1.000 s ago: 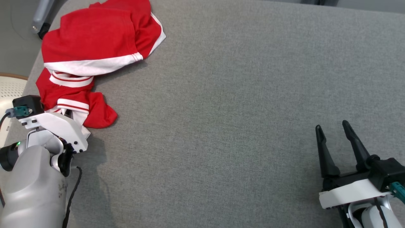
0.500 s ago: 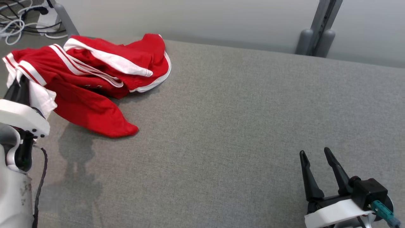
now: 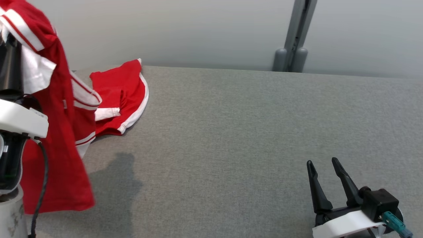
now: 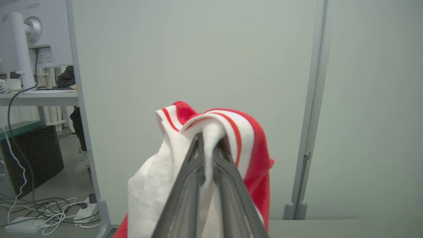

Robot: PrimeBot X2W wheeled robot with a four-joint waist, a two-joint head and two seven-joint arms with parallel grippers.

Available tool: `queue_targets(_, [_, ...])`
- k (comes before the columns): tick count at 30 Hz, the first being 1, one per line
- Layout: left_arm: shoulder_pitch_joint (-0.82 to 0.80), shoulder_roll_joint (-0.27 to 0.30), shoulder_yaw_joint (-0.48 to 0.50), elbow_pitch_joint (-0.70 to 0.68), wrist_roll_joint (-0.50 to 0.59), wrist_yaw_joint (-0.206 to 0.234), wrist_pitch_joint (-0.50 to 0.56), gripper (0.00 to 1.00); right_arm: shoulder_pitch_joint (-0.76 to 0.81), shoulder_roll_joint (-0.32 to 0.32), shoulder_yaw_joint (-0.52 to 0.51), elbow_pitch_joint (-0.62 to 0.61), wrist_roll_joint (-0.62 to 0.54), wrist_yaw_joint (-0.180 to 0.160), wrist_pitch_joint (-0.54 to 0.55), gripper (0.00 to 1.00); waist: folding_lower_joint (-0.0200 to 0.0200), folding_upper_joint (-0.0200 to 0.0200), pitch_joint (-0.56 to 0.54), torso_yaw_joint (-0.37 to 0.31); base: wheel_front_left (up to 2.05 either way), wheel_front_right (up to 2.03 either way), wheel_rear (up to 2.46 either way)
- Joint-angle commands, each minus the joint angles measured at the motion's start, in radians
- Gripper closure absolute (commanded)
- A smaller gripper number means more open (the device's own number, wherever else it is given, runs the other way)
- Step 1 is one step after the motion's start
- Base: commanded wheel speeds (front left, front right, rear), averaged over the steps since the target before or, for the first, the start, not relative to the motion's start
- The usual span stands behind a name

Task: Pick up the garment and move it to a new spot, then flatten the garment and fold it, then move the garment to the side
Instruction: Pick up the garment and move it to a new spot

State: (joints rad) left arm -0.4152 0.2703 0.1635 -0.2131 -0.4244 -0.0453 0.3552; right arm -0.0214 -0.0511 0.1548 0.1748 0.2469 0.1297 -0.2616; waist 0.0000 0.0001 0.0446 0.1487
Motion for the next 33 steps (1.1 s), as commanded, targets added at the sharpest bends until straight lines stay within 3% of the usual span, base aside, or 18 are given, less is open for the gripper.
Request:
queue_targets(1, [0.010, -0.007, -0.012, -0.045, -0.014, 0.003, 0.018, 1.00, -0.012, -0.002, 0.005, -0.003, 0.005, 0.002, -0.005, 0.00, 0.0000, -0.0001, 0.013, -0.049, 0.00, 0.00, 0.00])
queue_targets(9, [0.015, -0.074, -0.121, -0.201, -0.068, -0.001, 0.096, 1.00, -0.051, -0.002, 0.009, -0.021, 0.026, 0.002, -0.005, 0.00, 0.0000, -0.0001, 0.059, -0.218, 0.00, 0.00, 0.00])
queue_targets(19, [0.000, -0.138, -0.259, -0.118, -0.081, -0.024, 0.107, 1.00, -0.096, -0.001, 0.020, -0.053, 0.062, 0.002, -0.005, 0.00, 0.0000, -0.0001, 0.119, -0.442, 0.00, 0.00, 0.00])
queue_targets(25, [-0.035, -0.177, -0.370, 0.067, -0.051, -0.033, 0.072, 1.00, -0.110, -0.001, 0.024, -0.063, 0.105, 0.002, -0.005, 0.00, 0.0000, -0.0001, 0.170, -0.564, 0.00, 0.00, 0.00])
queue_targets(33, [-0.101, -0.208, -0.539, 0.530, 0.045, -0.046, -0.104, 1.00, -0.108, -0.001, 0.031, -0.064, 0.154, 0.002, -0.005, 0.00, 0.0000, -0.0001, 0.226, -0.636, 0.00, 0.00, 0.00])
